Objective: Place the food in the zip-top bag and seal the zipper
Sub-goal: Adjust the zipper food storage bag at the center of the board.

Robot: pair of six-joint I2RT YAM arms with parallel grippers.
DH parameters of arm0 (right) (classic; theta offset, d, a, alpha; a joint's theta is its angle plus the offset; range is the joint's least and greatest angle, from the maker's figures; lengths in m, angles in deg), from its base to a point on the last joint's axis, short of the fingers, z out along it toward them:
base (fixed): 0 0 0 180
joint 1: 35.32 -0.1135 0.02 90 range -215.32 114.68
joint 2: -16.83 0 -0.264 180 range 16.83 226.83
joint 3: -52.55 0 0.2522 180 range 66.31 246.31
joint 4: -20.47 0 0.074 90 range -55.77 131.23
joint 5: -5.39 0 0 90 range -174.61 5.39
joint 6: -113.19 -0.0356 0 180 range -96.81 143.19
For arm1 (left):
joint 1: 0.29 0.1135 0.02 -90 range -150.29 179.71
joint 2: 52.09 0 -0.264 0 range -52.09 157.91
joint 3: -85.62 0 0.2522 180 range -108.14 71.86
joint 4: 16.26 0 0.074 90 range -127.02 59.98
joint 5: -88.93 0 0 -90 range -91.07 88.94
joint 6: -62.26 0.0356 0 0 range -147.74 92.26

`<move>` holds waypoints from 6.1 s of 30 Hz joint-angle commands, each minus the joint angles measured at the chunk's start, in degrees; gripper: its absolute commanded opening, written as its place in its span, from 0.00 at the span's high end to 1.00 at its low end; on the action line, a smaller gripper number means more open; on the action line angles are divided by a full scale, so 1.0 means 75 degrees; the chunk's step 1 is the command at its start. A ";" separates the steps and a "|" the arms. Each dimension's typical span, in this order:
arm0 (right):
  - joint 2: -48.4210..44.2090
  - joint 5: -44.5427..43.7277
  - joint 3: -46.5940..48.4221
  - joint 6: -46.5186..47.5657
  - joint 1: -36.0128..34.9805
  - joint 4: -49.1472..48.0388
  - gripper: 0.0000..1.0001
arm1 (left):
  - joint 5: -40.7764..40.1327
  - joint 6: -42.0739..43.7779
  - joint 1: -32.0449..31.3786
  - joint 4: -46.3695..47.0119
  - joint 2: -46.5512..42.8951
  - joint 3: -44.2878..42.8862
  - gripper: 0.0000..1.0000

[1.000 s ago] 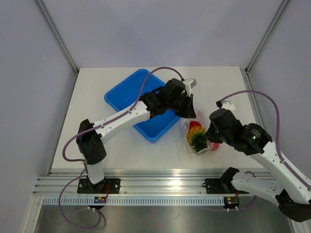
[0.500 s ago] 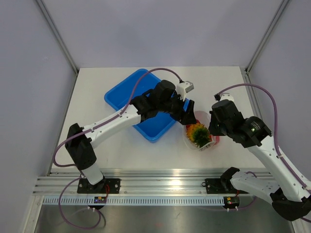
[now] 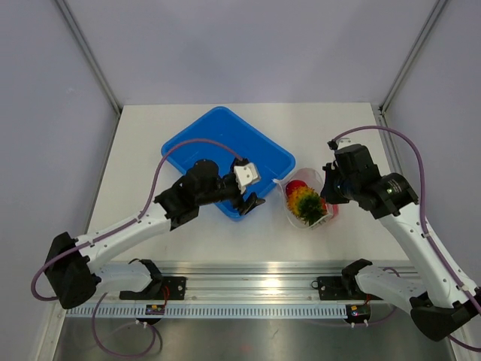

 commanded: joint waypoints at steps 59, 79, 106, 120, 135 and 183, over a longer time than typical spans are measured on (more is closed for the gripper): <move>0.0101 0.0624 0.0392 0.0508 0.0275 -0.0262 1.00 | 0.2077 0.1614 0.0419 0.2679 0.1902 -0.0194 1.00; 0.0439 0.1736 0.2371 0.1304 0.0287 0.0827 0.53 | 0.2851 -0.1083 0.0360 0.1507 0.1034 -0.0932 1.00; 0.1989 0.0284 0.3006 0.2474 -0.1436 0.0032 0.57 | 0.3589 -0.0451 0.0407 -0.0251 0.1316 -0.1601 1.00; 0.0380 0.1339 0.0812 0.5300 -0.1436 -0.2185 0.44 | 0.4069 0.0053 0.0524 -0.0439 0.0870 -0.1483 1.00; 0.0945 0.2370 0.0697 0.5442 -0.1436 -0.2675 0.75 | 0.4281 0.0077 0.0524 -0.0591 0.1069 -0.1683 1.00; 0.1612 0.1830 0.0708 0.5840 -0.1436 -0.2454 0.51 | 0.4422 -0.0134 0.1004 -0.1002 0.1374 -0.1636 0.78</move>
